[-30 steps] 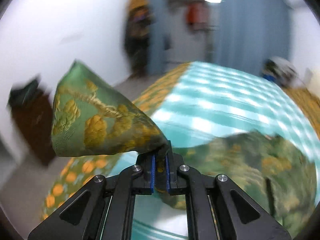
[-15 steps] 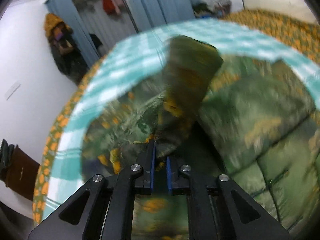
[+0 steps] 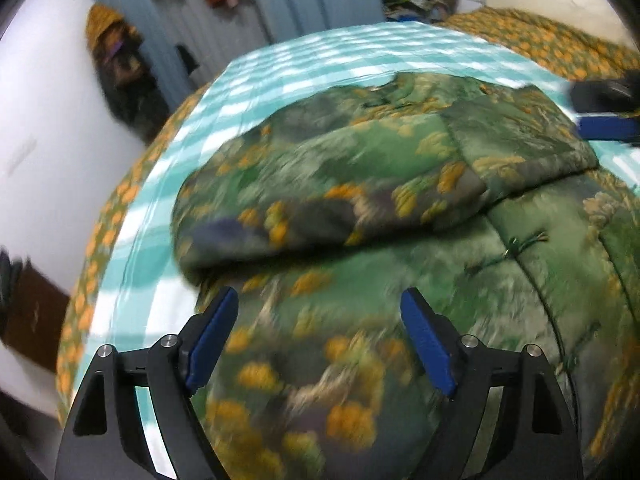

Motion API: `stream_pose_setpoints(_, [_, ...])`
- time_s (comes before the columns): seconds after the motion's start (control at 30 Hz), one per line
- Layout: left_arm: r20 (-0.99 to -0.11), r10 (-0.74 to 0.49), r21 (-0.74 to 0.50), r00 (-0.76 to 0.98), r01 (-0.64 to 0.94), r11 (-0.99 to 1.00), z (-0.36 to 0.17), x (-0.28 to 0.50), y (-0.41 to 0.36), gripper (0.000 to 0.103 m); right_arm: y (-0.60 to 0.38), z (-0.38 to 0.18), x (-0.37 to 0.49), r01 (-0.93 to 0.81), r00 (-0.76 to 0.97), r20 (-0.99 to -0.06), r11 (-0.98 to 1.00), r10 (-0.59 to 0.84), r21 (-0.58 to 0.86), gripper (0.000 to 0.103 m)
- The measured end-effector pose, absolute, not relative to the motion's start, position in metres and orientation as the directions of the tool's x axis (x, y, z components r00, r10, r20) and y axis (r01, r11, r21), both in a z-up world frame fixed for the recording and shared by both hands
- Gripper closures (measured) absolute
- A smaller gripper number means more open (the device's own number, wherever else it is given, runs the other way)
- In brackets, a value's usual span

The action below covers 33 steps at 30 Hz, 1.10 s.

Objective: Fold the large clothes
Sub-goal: 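Grasp the other sleeve with the left gripper and fold it across the front, then grasp the jacket side edge with the right gripper and fold it over the front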

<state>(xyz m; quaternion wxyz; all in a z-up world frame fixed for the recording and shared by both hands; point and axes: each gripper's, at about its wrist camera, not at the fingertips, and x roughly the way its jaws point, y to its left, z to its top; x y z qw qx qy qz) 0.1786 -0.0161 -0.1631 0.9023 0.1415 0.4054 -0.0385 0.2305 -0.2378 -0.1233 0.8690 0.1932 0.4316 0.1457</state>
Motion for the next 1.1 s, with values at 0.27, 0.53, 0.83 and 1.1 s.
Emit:
stream_pose_setpoints(0.27, [-0.794, 0.033, 0.081, 0.607, 0.053, 0.995, -0.173, 0.166, 0.038, 0.019, -0.200, -0.199, 0.323, 0.090, 0.396, -0.724, 0.761, 0.564, 0.642, 0.031])
stream_pose_setpoints(0.53, [-0.786, -0.001, 0.031, 0.618, 0.041, 0.999, -0.167, 0.169, 0.047, 0.019, -0.193, -0.169, 0.345, 0.004, 0.458, -0.775, 0.870, 0.436, 0.493, 0.087])
stream_pose_setpoints(0.83, [-0.805, -0.023, 0.023, 0.593, 0.070, 0.997, -0.163, 0.183, 0.035, 0.019, -0.208, -0.179, 0.371, -0.031, 0.504, -0.839, 0.975, 0.206, 0.221, 0.074])
stream_pose_setpoints(1.1, [-0.803, -0.108, -0.052, 0.586, 0.111, 0.992, -0.120, 0.229, 0.049, 0.017, -0.210, -0.160, 0.338, -0.059, 0.579, -0.810, 0.995, 0.099, 0.079, 0.050])
